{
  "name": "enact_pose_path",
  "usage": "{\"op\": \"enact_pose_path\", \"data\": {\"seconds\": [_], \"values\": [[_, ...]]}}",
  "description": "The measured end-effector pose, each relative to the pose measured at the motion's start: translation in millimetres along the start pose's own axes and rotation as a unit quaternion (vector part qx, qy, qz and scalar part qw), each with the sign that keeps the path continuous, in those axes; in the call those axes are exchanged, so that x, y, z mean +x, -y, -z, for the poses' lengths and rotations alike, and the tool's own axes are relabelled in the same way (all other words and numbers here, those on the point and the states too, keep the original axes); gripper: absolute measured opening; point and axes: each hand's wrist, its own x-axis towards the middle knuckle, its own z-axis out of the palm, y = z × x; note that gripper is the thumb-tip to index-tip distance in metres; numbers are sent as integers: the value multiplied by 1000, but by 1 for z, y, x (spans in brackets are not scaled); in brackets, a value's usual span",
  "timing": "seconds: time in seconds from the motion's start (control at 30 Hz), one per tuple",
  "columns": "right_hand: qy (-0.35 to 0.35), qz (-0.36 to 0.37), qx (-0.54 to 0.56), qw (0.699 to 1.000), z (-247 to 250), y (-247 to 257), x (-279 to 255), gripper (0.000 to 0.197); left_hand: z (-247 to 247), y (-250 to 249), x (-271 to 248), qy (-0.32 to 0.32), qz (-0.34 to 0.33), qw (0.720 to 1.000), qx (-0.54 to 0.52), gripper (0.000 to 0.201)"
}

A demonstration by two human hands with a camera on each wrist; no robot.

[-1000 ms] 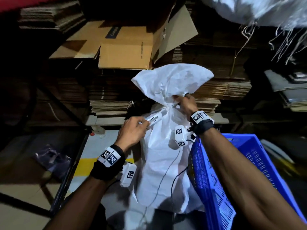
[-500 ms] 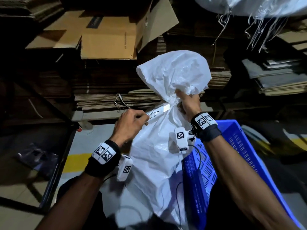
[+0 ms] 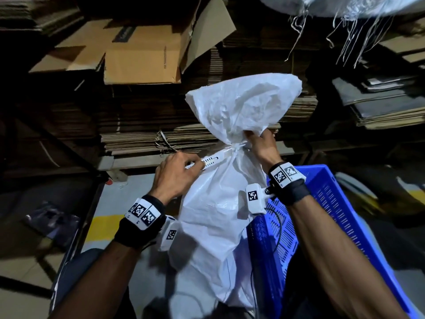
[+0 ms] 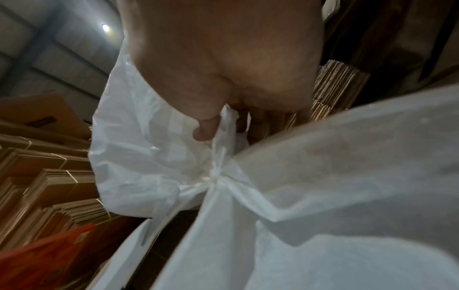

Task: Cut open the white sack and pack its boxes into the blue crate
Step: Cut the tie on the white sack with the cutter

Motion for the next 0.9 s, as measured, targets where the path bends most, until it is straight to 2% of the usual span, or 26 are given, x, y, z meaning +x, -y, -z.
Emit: {"op": "enact_pose_path", "data": {"seconds": [0.07,0.27,0.37,0.47,0.63,0.8,0.9], "values": [[19,16,75,997,-6,-2,-4,25,-3,3,-1,-14,4,1000,-10,32],[52,21,156,986,-27,-14,2,35,0,7,-5,-67,5,995,-72,36],[61,16,179,982,-31,5,-16,18,5,9,-11,-134,-15,985,-111,35],[66,5,208,976,-34,10,-22,19,9,10,-15,-180,-47,977,-106,29],[74,-10,232,970,-37,13,-26,15,8,15,-20,-142,-78,987,-2,35],[73,-35,244,966,-35,11,-22,18,6,25,-17,-79,-25,996,-10,48],[85,-42,241,966,-35,9,-21,19,9,23,-10,-50,-20,998,30,41]]}}
